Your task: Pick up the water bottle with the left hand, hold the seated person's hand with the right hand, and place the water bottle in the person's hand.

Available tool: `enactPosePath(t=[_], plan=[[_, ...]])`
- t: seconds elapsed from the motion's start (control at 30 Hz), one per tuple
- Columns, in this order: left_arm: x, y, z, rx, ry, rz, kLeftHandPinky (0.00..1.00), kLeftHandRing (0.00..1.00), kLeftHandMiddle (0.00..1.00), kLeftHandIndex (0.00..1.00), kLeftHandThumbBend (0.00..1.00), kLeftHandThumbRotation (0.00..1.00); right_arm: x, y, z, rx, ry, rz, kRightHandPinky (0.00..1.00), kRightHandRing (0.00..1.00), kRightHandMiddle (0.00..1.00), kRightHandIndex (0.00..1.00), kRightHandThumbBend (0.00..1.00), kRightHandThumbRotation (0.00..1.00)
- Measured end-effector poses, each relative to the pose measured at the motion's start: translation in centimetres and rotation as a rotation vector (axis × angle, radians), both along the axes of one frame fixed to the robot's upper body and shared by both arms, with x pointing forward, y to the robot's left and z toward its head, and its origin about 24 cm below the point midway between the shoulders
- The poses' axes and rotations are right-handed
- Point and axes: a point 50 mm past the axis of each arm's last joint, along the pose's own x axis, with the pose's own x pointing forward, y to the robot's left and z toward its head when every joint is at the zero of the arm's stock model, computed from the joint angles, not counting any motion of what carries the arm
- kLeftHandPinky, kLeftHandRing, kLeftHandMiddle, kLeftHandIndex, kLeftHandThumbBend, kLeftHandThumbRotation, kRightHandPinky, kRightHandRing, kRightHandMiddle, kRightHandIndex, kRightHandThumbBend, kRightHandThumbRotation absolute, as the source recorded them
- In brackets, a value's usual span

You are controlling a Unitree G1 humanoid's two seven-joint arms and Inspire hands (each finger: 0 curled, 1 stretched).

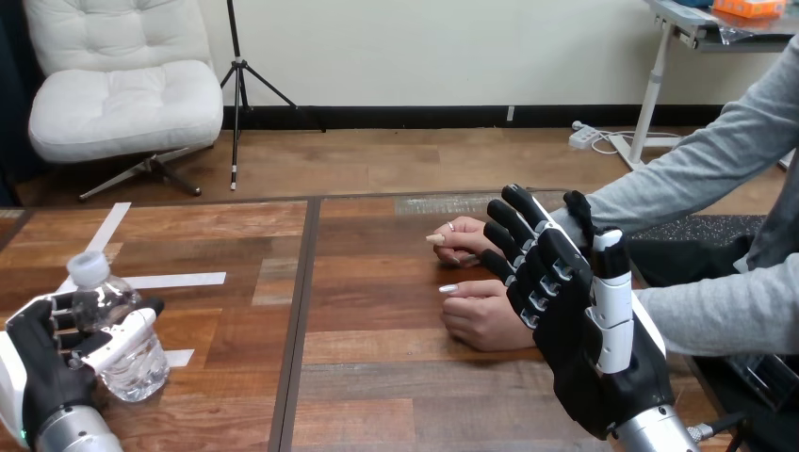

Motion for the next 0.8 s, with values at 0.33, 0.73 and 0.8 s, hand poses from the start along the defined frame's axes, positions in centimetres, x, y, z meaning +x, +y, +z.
enactPosePath(t=[0.33,0.73,0.8], plan=[[-0.5,-0.1,0.7,0.006,-0.018,-0.036,0.36,0.40,0.45,0.46,0.77,0.00,0.0,0.0,0.0,-0.001,0.001,0.000,1.00,1.00,0.98,0.97,0.81,1.00],[-1.0,-0.3,1.9,0.018,-0.051,-0.074,0.34,0.38,0.44,0.45,0.78,0.00,0.0,0.0,0.0,-0.001,0.001,0.000,1.00,1.00,0.98,0.97,0.80,1.00],[-1.1,-0.4,2.1,0.021,-0.056,-0.081,0.34,0.38,0.44,0.45,0.79,0.00,0.0,0.0,0.0,-0.001,0.001,0.000,1.00,1.00,0.98,0.97,0.80,1.00]])
